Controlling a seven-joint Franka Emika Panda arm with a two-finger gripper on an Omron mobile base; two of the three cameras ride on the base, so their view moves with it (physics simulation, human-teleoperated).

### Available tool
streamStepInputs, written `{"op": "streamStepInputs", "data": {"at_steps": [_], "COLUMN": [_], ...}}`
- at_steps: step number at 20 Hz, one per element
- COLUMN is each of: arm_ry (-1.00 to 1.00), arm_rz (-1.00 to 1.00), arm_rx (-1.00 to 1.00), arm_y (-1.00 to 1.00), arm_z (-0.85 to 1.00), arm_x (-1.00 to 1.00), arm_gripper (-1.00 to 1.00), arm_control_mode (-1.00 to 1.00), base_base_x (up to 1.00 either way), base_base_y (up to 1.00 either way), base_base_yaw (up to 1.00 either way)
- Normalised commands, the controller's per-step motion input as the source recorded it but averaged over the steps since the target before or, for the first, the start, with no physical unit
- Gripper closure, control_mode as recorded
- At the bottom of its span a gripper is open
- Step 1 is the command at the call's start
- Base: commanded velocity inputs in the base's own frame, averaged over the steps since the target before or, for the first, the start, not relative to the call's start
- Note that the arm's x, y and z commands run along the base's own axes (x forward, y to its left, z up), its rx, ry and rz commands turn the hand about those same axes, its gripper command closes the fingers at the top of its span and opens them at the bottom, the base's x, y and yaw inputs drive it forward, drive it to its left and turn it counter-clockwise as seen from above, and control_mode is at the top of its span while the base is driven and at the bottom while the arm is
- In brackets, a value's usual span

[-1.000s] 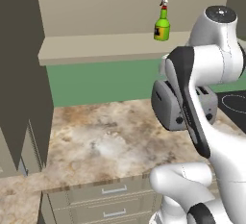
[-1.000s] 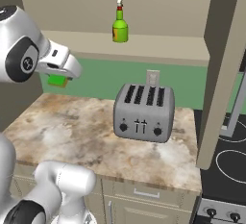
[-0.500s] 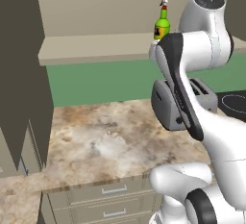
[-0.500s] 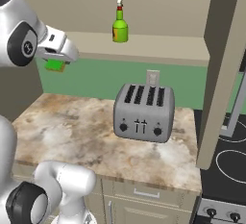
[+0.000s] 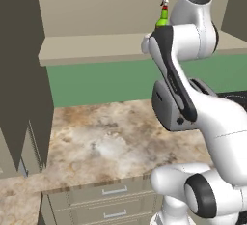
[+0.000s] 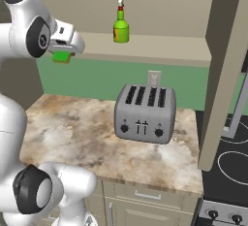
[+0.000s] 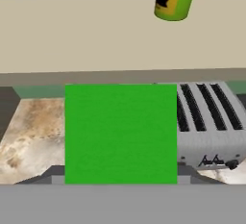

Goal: Pick up the spray and sponge from the sink, and place them back in the cabinet, and close the cabinet doors.

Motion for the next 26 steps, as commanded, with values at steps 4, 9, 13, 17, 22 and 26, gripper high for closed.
{"op": "streamStepInputs", "data": {"at_steps": [4, 9, 13, 17, 22, 26], "arm_ry": [-0.07, -0.06, -0.02, 0.00, 0.00, 0.00], "arm_rz": [0.05, 0.05, 0.04, 0.01, 0.00, 0.00], "arm_rx": [0.00, 0.00, 0.00, 0.00, 0.00, 0.00], "arm_y": [0.09, 0.05, 0.01, 0.04, 0.08, 0.09], "arm_z": [0.00, 0.00, 0.00, 0.00, -0.01, 0.00], "arm_x": [0.51, 0.54, 0.49, 0.46, 0.44, 0.36], "arm_gripper": [1.00, 1.00, 1.00, 1.00, 1.00, 1.00], "arm_control_mode": [-1.00, -1.00, -1.00, -1.00, -1.00, -1.00], "base_base_x": [0.00, 0.00, 0.00, 0.00, 0.00, 0.00], "base_base_y": [0.00, 0.00, 0.00, 0.00, 0.00, 0.00], "base_base_yaw": [0.00, 0.00, 0.00, 0.00, 0.00, 0.00]}}
